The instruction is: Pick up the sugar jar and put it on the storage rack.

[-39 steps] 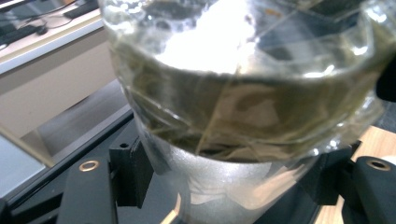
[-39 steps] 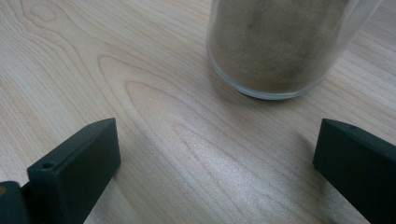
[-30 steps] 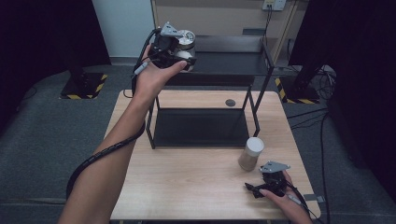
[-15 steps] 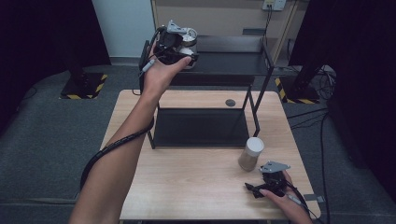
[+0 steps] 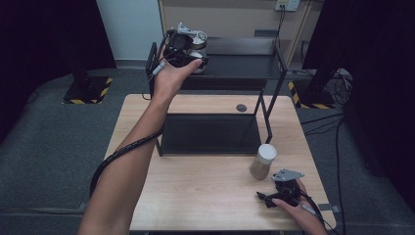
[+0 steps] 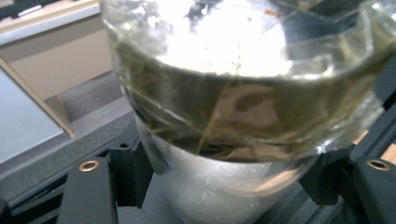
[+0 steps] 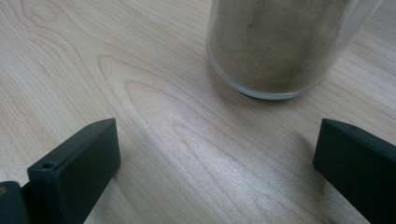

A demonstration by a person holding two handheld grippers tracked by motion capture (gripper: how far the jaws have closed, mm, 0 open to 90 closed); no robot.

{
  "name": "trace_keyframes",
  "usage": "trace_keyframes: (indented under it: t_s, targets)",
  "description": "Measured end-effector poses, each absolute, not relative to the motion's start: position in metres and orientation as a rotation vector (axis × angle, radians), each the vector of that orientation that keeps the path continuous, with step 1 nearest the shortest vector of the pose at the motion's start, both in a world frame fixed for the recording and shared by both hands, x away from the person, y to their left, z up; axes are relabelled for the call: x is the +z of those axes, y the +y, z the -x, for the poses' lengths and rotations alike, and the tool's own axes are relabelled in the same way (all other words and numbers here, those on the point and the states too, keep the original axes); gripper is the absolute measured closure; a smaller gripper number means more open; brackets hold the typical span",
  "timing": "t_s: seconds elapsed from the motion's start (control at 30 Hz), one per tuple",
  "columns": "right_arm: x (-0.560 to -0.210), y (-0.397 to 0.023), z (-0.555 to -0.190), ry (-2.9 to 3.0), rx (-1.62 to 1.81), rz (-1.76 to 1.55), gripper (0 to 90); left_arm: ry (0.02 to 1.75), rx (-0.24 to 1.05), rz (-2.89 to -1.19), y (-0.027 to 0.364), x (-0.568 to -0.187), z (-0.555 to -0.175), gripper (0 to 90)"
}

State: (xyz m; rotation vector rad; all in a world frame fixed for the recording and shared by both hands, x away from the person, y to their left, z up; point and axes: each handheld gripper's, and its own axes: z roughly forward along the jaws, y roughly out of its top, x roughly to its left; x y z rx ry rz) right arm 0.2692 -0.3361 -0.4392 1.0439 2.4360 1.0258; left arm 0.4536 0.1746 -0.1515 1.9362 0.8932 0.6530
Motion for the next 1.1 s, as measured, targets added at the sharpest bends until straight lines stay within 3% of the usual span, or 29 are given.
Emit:
trace_keyframes:
  t_s: [0.57,0.83,1.1]
  targets:
    - [-0.439,-0.336,-0.269,2.436,1.025,-1.044,1.2,0.964,0.582,-1.879,0.178,-0.155,-0.46,30.0]
    - [-0.439,-0.336,-0.269,2.436,1.025,-1.043,1.2,0.952,0.623,-1.88,0.175,-0.153,-0.45,11.2]
    - [-0.439,-0.336,-0.269,2.435,1.026,-1.041,1.3,0.931,0.649,-1.848,0.182,-0.152,-0.426,9.0]
